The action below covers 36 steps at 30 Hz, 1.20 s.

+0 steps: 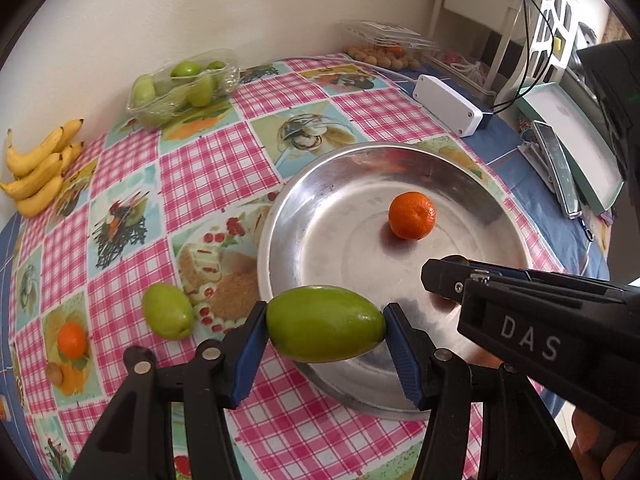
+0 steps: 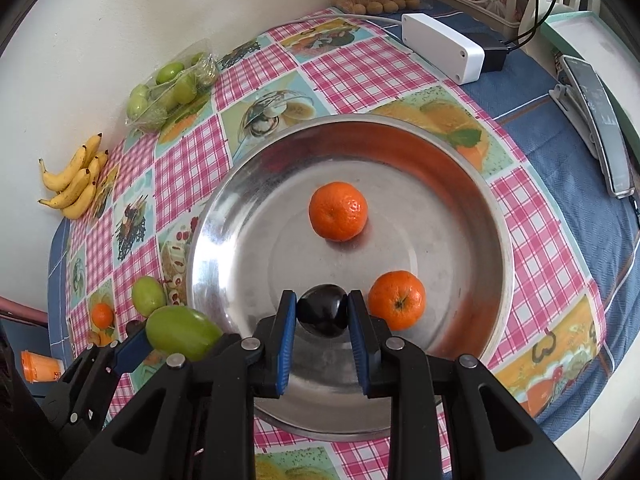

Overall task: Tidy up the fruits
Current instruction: 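Carry the green mango with the left gripper while the right gripper carries the plum to the bowl, then open both grippers to release the mango and plum into the silver bowl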

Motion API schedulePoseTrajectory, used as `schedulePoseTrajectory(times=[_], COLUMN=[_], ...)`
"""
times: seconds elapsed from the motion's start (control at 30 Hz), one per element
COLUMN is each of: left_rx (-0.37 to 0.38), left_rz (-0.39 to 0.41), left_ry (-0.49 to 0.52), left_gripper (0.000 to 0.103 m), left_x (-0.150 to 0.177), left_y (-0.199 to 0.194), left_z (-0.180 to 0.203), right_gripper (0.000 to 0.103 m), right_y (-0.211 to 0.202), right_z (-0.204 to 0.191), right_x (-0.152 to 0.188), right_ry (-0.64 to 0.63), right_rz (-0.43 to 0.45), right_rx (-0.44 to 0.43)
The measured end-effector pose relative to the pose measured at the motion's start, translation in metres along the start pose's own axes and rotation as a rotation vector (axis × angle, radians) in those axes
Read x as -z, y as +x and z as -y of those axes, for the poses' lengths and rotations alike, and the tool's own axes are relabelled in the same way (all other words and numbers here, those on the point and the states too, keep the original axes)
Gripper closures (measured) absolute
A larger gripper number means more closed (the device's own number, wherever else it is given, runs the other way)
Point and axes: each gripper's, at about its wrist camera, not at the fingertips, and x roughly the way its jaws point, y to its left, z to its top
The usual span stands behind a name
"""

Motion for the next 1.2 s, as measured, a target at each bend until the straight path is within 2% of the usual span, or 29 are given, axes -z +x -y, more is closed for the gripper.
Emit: schedulePoseTrajectory(times=[0.4, 0.83, 1.0, 1.2], left_rx=[0.019, 0.029, 0.034, 0.055], left_rz=[-0.028, -0.053, -0.048, -0.034], left_ry=[0.000, 0.012, 0.012, -0.019], left_gripper=[0.042, 0.042, 0.040, 0.038], left_x=[-0.005, -0.001, -0.001, -0.003], left_y=[0.022, 0.025, 0.023, 0.013], left_z=[0.004, 0.009, 0.009, 0.004], right_gripper=[0.076, 0.075, 0.063, 0.063], right_y=[0.009, 0.018, 0.016, 0.005], right_z=[0.006, 0.005, 0.004, 0.006], right_x=[-0.004, 0.000, 0.000, -0.001], right_ry=[0.025, 0.023, 0.034, 0.042], right_rz=[-0.024, -0.059, -0.056, -0.021], right_rx=[-0.002, 0.012, -0.013, -0.013])
